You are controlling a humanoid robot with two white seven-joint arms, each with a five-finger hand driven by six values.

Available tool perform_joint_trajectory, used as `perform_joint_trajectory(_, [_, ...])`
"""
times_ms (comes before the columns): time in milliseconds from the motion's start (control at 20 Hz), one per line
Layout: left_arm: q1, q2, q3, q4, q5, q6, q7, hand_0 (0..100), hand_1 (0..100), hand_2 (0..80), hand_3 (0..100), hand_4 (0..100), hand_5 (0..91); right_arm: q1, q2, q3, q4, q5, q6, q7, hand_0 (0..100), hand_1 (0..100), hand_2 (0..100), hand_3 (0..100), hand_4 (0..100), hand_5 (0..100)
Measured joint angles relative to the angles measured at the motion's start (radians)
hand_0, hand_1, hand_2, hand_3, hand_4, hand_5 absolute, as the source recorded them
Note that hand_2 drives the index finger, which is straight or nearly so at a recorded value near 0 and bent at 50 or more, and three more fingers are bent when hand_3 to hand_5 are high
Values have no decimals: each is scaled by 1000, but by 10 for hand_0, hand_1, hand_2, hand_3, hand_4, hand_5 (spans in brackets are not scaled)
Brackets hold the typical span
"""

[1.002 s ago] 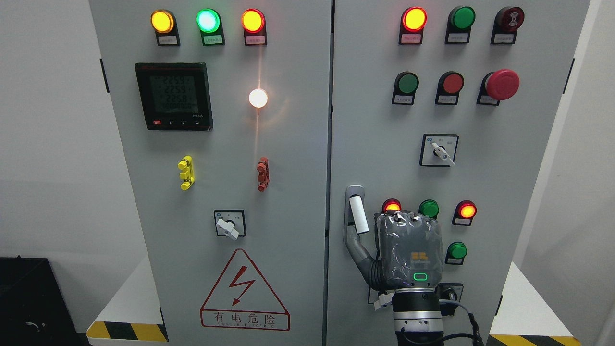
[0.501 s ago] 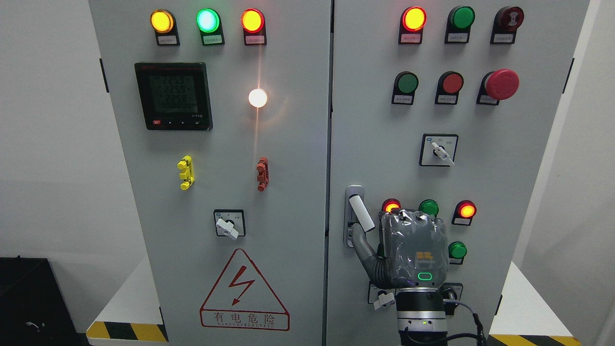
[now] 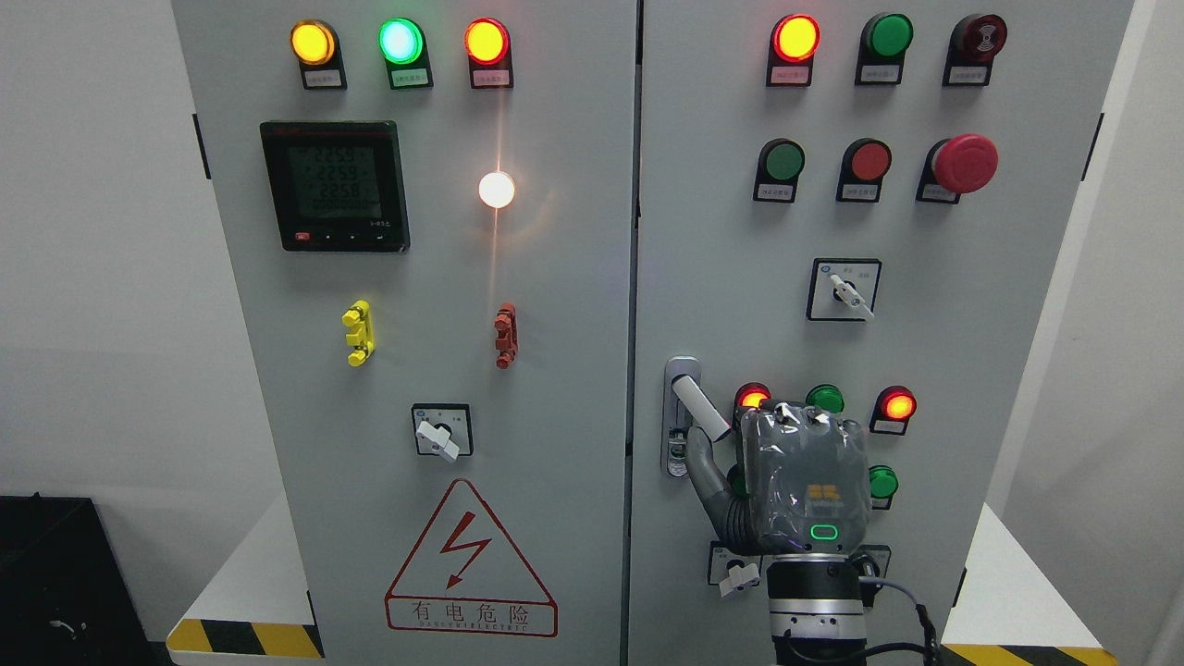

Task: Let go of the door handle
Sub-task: 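Rotate the gripped handle outward with the right hand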

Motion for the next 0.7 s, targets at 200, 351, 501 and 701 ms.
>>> perform_joint_trajectory(200, [0,0,0,0,0,0,0,120,556,0,0,0,0,1,0,-3,-3,0,-1,4,522,466,1000,1000,1000,1000])
perform_joint_trajectory(351, [0,0,0,0,0,0,0,120,556,0,0,0,0,2,0,-5,-5,1,-1,1,527,461,1000,1000,1000,1000])
perform_joint_trajectory(501, [0,0,0,0,0,0,0,120,556,0,0,0,0,2,0,-6,-7,1,-1,-3,531,456,1000,1000,1000,1000])
perform_joint_trajectory(701, [0,0,0,0,0,0,0,120,556,0,0,0,0,2,0,-7,-8,1,-1,-4,535,453,1000,1000,1000,1000])
